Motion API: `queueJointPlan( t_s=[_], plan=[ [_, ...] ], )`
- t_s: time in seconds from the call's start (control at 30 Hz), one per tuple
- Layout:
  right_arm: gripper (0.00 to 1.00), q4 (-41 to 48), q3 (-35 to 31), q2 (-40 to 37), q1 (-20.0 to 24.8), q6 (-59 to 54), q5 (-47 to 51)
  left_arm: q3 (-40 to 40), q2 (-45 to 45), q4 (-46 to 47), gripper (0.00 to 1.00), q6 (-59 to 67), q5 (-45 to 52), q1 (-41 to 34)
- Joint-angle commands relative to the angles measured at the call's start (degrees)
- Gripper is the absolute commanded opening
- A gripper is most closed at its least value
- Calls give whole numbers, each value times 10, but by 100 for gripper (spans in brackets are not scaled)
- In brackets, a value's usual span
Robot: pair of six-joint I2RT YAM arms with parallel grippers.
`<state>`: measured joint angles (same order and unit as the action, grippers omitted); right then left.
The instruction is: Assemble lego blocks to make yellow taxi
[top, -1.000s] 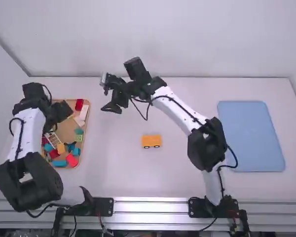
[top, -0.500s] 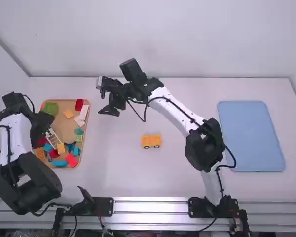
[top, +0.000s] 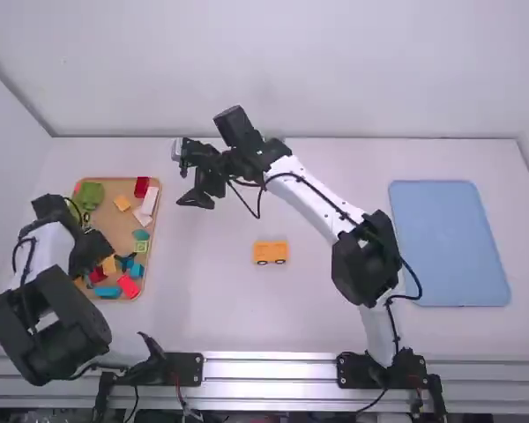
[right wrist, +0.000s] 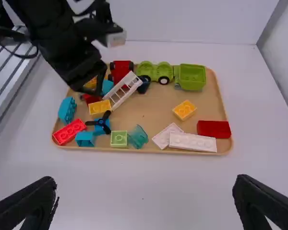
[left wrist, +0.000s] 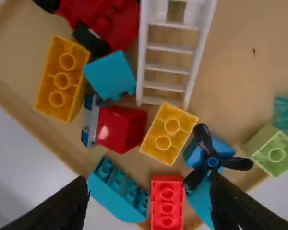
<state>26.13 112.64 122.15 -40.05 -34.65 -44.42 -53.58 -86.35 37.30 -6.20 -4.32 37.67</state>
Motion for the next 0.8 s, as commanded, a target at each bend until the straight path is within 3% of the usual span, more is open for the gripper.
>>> queueJointPlan(
  t_s=[0.0,0.13,0.33,0.43,0.5,0.6,0.77],
  plan=[
    [98,1,19,10,3,1,-5,19,9,-20,59,56,10,-2],
    [98,1,19,10,3,1,-3,30,6,-35,59,110,73,2],
    [98,1,19,10,3,14,17,28,-29,-50,58,131,63,3],
    [98,0,19,10,3,14,25,9,-63,-43,52,137,59,2],
    [98,0,19,10,3,14,25,-14,-90,-25,40,150,54,2],
    [98,0,19,10,3,14,25,-32,-109,-12,31,146,42,3],
    [98,0,19,10,4,14,25,-36,-113,-24,36,178,34,3]
  ],
)
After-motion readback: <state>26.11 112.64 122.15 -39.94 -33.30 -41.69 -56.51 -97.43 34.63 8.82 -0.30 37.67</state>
